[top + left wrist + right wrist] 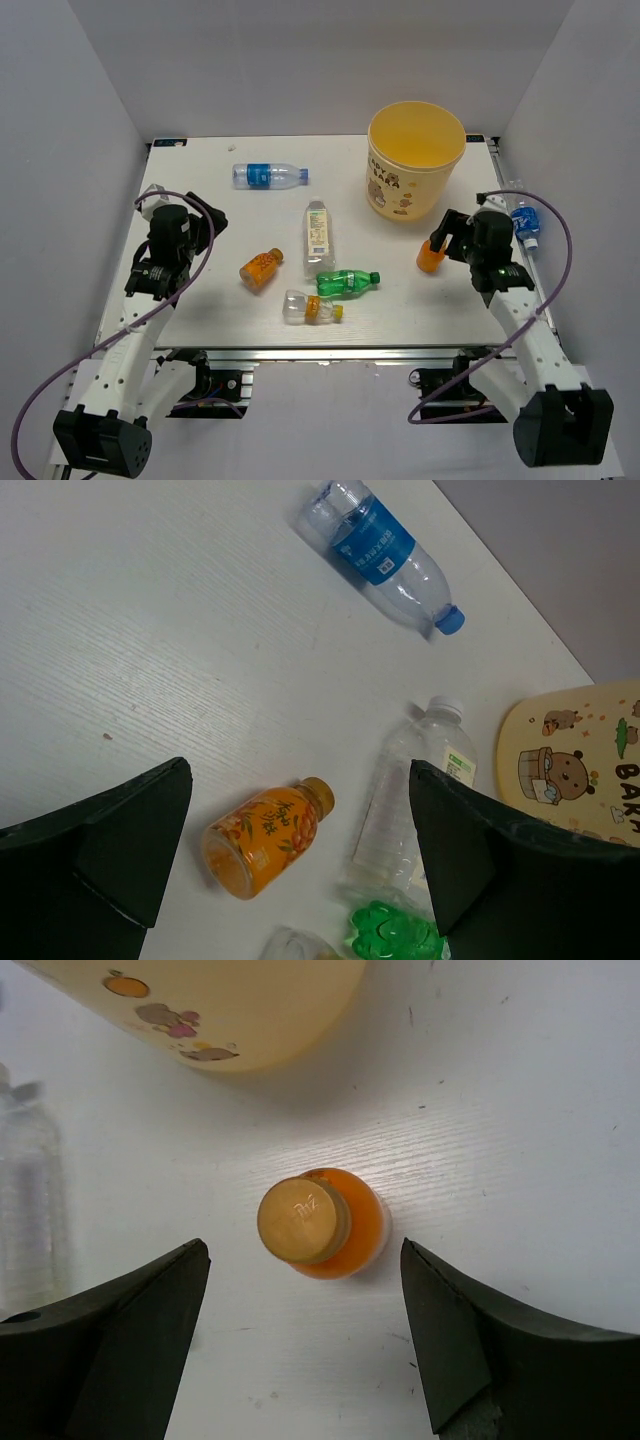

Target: Put the plastic bottles in the bin

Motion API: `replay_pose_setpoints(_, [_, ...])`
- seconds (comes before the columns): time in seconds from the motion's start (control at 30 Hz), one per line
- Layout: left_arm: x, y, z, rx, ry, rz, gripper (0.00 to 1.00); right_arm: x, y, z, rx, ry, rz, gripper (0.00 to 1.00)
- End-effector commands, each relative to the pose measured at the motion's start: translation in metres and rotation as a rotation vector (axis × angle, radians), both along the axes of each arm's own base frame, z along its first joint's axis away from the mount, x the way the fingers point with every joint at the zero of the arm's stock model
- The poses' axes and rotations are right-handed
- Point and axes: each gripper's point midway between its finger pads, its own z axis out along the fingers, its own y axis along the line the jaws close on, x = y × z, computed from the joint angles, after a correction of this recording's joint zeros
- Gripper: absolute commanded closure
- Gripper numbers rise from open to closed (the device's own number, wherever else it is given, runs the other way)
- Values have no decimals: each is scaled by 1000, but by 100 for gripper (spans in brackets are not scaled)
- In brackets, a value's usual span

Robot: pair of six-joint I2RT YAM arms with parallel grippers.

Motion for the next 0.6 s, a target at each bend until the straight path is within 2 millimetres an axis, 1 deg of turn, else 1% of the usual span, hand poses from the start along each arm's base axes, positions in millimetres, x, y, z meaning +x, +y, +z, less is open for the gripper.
replay_pose_setpoints(0.0, [3,-8,5,-9,-27,-48,2,21,1,-4,-30,-35,-2,18])
replay_pose_setpoints(0.07, [2,-12,0,-19,-22,-66,2,25,1,-14,-44,-6,-4,18])
replay_pose_setpoints(0.13, [3,-14,-3,-24,-17,-74,2,28,-1,-17,-71,-3,-15,18])
replay_pose_setpoints(0.2, [3,-14,-5,-24,-6,-77,2,31,-2,-25,-101,8,-8,18])
replay_pose_setpoints(0.27, [4,-14,-8,-24,0,-75,2,32,3,-34,-109,36,8,19])
replay_pose_setpoints(0.37, [4,-15,-8,-24,-3,-77,2,34,10,-43,-129,59,23,22])
replay_pose_setpoints(0.4, [4,-14,-8,-25,-3,-75,2,34,9,-45,-139,67,17,26])
replay_pose_setpoints(0.47, [4,-14,-9,-22,0,-70,2,32,9,-48,-168,93,3,29])
replay_pose_setpoints(0.57, [4,-14,-10,-28,0,-71,2,26,8,-54,-178,126,-17,38])
